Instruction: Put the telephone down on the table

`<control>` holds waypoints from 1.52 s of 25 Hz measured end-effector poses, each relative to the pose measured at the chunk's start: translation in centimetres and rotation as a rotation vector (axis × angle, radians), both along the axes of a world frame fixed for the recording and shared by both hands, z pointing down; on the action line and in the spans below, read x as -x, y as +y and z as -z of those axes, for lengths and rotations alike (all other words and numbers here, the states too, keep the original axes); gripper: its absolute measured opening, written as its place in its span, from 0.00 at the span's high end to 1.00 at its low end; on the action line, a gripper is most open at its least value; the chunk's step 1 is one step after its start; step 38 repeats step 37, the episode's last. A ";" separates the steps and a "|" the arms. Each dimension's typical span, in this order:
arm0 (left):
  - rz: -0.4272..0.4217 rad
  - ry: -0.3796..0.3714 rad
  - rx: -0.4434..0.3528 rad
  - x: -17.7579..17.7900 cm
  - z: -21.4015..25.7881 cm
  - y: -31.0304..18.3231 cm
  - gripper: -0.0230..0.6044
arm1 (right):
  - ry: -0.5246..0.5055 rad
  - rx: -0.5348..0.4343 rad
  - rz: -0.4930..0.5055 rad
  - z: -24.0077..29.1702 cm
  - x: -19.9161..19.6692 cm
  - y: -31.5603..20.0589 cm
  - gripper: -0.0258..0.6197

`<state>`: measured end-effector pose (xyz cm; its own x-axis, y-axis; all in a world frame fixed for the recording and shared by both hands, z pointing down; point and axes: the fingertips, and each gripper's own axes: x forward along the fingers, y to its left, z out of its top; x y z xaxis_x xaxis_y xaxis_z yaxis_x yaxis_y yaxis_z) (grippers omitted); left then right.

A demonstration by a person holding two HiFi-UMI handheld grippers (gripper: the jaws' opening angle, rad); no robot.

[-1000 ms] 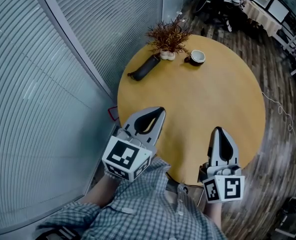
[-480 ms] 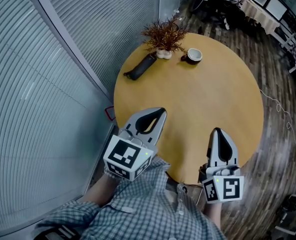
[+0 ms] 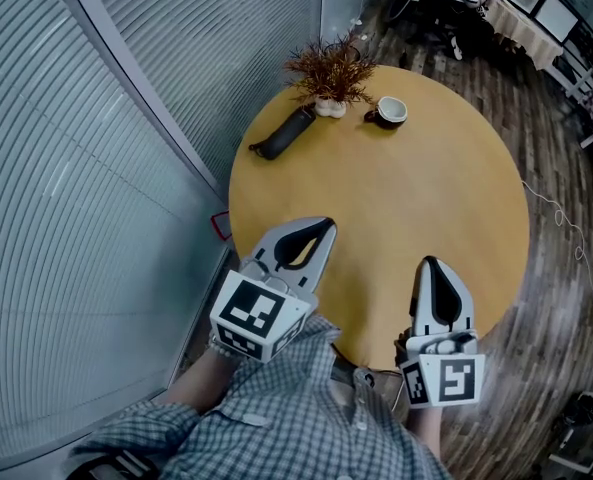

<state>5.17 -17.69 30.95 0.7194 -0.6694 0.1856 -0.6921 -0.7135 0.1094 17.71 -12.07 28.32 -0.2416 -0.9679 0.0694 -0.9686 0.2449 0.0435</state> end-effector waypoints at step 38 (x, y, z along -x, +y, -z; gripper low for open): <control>-0.011 -0.014 -0.008 -0.2 0.0 0.0 0.95 | 0.013 0.016 -0.014 -0.1 -0.1 0.2 0.95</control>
